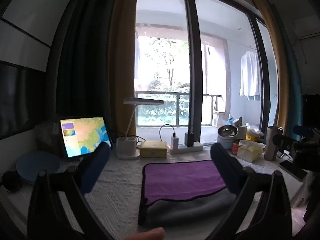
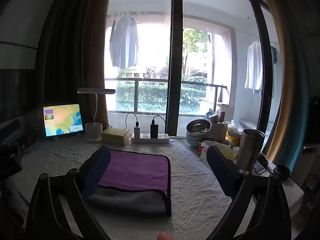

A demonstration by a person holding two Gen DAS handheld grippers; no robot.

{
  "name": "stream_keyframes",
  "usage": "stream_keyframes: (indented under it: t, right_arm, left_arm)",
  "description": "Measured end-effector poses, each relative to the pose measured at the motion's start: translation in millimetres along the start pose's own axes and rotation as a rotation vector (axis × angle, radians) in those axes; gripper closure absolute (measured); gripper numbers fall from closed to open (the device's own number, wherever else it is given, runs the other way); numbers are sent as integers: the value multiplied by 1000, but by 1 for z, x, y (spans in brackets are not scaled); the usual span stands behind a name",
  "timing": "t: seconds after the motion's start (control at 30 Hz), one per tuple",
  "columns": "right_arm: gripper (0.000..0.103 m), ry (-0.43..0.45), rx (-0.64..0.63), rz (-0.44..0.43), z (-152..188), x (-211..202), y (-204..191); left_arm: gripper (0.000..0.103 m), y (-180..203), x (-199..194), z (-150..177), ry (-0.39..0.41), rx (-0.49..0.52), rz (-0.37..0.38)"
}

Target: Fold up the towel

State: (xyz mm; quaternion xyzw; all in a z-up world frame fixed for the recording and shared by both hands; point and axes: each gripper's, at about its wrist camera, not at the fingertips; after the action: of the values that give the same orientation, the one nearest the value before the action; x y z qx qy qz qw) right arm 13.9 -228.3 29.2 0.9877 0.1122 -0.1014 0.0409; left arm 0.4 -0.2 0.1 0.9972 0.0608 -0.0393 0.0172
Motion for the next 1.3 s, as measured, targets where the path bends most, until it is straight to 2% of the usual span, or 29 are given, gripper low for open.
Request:
stream_keyframes:
  t: [0.43,1.3]
  right_arm:
    - [4,-8,13,-4,1,0,1]
    - [4,-9,11,-4,1,1,-1]
  left_arm:
    - [2,-10,2,-1,-12,-3,-3]
    - [2,-3,0,-3,-13,4,3]
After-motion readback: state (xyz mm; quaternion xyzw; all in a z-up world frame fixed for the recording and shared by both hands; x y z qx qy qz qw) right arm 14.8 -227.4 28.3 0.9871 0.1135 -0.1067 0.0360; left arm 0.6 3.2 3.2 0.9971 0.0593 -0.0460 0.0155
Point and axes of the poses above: each gripper's, at about its wrist camera, not at the fingertips, and x roughly the way its jaws point, y to its right, z to its underside, and after that the axes turned 7 degrees about -z, right-handed
